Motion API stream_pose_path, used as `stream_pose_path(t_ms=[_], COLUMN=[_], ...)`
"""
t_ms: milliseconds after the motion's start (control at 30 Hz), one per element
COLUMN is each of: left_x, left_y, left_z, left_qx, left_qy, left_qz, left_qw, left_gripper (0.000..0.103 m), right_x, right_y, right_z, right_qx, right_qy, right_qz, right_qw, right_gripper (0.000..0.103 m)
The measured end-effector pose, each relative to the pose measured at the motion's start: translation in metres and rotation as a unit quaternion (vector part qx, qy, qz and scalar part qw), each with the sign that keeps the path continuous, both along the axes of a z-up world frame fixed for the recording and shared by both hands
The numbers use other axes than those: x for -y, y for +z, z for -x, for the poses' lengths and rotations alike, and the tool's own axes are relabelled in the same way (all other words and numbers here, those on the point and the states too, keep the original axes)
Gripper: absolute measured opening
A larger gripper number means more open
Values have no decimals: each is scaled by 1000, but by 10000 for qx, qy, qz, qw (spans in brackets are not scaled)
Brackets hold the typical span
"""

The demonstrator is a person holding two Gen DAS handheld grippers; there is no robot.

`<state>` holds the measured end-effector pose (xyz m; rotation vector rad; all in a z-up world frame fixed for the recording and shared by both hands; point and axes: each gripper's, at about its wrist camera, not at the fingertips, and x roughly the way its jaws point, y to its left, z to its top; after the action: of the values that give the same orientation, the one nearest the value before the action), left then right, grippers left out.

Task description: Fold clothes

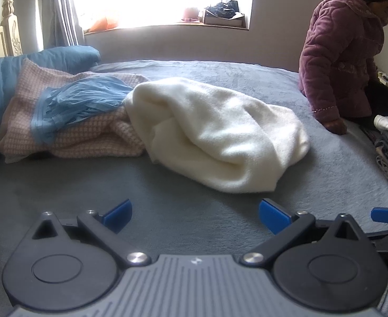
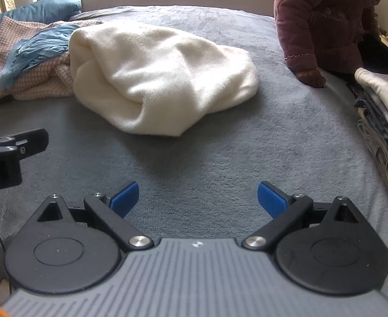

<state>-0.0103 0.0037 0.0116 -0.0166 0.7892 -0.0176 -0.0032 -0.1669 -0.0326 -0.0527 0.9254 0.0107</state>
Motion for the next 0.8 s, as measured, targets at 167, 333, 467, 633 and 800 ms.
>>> stream_pose_path(t_ms=[167,333,467,633,800], left_x=[4,6,4,3,-2], left_y=[1,1,1,-2,-2], left_z=[3,7,7,5,6], left_qx=[89,158,138,54,89], left_qy=[-35,-133,-159,-86,-30], left_qz=[-79,-124,-39,-63,17], left_qw=[9999,9997,9998,9999,10000], left_gripper=[103,103,103,103,103], right_x=[3,4,5,6,4], right_y=[3,4,4,4,5], right_z=[0,1,2,2,2], right_qx=[76,103,115,121,105], right_qy=[-50,-88,-93,-108,-121], right_qz=[-22,-42,-42,-37,-22], right_qw=[10000,9999,9999,9999,9999], right_gripper=[97,97,97,97,97])
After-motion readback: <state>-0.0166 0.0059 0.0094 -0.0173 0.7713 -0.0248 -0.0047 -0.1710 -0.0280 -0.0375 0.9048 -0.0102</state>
